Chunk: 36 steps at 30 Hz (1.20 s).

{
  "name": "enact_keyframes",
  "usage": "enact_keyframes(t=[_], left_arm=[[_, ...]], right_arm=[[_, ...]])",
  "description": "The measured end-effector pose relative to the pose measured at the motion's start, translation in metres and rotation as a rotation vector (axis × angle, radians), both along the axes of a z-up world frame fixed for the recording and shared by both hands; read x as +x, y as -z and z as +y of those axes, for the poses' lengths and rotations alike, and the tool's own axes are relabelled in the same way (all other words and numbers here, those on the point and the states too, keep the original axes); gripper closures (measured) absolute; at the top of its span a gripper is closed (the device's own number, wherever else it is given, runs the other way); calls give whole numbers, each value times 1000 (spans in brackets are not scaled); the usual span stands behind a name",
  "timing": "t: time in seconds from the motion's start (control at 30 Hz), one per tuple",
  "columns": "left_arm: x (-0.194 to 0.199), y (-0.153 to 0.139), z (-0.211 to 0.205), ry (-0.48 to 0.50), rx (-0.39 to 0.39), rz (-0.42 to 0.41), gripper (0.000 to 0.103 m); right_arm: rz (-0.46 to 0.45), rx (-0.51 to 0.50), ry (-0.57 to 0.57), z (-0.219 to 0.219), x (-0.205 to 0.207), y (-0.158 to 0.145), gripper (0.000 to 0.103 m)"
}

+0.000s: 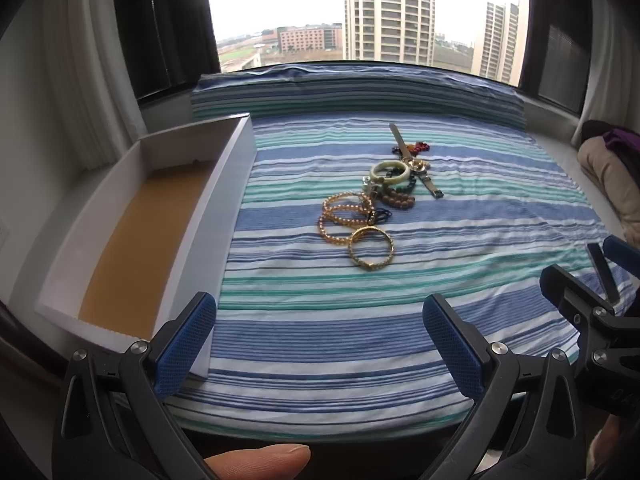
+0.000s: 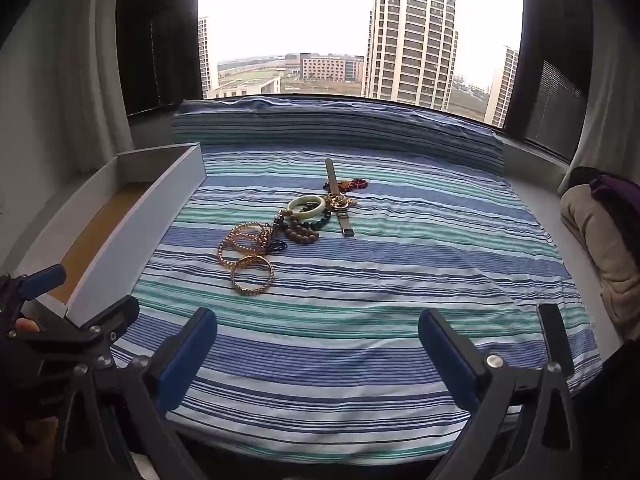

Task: Organize jewelry

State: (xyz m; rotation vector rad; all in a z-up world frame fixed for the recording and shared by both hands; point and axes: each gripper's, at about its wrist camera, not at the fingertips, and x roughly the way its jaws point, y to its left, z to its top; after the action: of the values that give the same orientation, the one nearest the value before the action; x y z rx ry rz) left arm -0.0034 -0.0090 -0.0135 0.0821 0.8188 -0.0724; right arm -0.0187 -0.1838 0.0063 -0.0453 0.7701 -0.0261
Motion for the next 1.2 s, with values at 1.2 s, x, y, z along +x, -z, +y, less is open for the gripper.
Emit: enact_keyframes(t=[1.2], left_arm=[[6,5,3,-3,17,11,0]], right_arm=[[23,15,5,1,7,7,1]])
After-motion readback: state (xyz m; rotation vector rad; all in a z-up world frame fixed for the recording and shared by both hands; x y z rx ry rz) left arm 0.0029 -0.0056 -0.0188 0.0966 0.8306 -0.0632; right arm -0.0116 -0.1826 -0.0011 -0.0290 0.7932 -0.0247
